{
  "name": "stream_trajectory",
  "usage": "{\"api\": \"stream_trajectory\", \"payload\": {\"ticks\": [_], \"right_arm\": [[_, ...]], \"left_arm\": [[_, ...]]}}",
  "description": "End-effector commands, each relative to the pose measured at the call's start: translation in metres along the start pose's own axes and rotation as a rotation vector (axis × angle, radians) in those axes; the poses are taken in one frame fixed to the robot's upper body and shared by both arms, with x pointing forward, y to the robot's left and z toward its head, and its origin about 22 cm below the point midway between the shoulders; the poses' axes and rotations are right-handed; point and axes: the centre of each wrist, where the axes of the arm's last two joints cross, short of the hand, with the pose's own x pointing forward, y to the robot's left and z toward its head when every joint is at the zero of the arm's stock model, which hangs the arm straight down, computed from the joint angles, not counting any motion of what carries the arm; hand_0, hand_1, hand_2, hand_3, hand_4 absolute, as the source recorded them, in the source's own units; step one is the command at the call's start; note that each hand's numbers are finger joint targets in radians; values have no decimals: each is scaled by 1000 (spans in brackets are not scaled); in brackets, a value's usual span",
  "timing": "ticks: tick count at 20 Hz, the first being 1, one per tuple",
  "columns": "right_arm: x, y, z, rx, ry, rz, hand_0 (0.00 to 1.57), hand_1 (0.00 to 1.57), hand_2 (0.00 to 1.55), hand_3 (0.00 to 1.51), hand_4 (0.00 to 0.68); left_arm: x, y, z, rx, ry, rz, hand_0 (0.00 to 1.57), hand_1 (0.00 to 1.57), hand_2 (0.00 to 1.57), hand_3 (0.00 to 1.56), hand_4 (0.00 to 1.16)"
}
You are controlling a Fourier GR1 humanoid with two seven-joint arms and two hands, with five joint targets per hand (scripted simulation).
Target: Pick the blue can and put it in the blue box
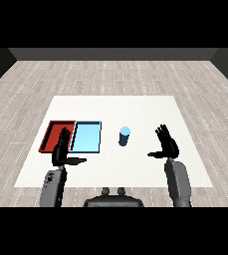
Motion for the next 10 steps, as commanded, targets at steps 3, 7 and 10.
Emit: {"api": "stream_trajectory", "payload": {"ticks": [3, 7, 10], "right_arm": [[-17, 13, -12, -28, 35, -65, 0, 0, 0, 0, 0], [-36, 32, -46, -32, 57, -63, 0, 0, 0, 0, 0], [-35, 44, -48, -24, 70, -79, 0, 0, 0, 0, 0]], "left_arm": [[8, -12, 13, 13, 4, 5, 0, 0, 0, 0, 0], [-2, 9, 5, 4, -3, 1, 0, 0, 0, 0, 0], [-2, 2, -6, 5, -1, 11, 0, 0, 0, 0, 0]]}}
